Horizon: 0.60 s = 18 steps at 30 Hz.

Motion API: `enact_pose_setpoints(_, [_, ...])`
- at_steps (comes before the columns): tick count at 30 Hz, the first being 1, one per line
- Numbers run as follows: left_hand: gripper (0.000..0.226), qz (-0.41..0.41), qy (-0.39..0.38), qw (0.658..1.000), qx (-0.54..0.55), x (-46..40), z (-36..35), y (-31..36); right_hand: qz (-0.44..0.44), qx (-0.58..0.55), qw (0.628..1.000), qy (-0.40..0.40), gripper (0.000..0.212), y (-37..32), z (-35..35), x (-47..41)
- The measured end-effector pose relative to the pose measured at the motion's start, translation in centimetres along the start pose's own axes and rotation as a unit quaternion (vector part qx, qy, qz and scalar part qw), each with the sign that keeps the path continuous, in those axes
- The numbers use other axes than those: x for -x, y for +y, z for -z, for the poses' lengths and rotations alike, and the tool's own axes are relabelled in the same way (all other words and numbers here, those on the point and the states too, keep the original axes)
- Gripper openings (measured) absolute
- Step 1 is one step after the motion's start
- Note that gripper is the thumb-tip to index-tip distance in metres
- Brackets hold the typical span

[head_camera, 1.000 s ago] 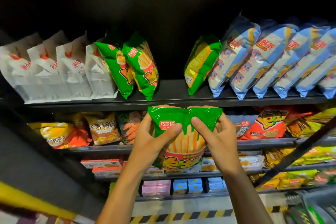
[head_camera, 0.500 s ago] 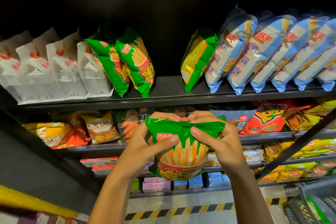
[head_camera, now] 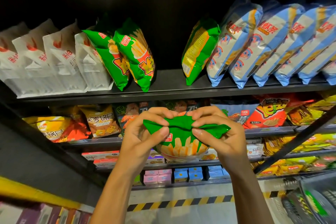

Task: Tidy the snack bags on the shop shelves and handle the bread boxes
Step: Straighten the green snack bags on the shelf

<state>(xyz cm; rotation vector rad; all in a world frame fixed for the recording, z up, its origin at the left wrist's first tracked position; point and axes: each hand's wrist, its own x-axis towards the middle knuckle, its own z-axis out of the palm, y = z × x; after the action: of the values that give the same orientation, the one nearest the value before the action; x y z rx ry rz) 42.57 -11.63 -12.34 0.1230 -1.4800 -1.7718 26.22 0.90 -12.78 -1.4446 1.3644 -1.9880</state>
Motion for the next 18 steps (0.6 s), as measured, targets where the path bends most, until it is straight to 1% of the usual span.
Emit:
enact_pose_setpoints(3, [0.009,-0.005,0.01,1.0,-0.012,0.0,0.0,0.0,-0.015,-0.004,1.0,0.008,0.013,0.1,-0.2,0.1])
enact_pose_setpoints(5, [0.014,-0.013,0.025,0.999,-0.021,0.1,-0.1,-0.2,-0.028,-0.004,1.0,0.006,0.009,0.2,-0.2,0.1])
enact_pose_setpoints(6, [0.014,-0.014,0.036,0.999,-0.019,0.2,-0.2,-0.3,-0.037,-0.004,0.999,0.0,0.01,0.1,-0.1,0.1])
enact_pose_setpoints(8, [0.011,-0.006,0.063,0.998,0.003,0.3,-0.2,-0.4,-0.058,-0.009,0.998,-0.013,0.02,-0.2,0.2,0.2])
enact_pose_setpoints(10, [0.014,0.007,0.084,0.996,0.027,0.2,-0.1,-0.3,-0.061,0.004,0.998,-0.011,0.022,-0.5,0.2,0.2])
enact_pose_setpoints(14, [0.023,0.036,0.092,0.993,0.058,0.1,-0.3,-0.2,-0.034,0.051,0.998,0.004,0.026,-0.9,-0.3,0.1])
enact_pose_setpoints(16, [0.022,0.044,0.089,0.993,0.069,0.1,-0.3,0.0,-0.033,0.059,0.998,0.001,0.03,-0.8,-0.4,0.2])
enact_pose_setpoints(18, [0.017,0.046,0.092,0.992,0.067,0.3,-0.3,-0.1,-0.056,0.039,0.998,-0.008,0.038,-0.4,-0.6,0.2])
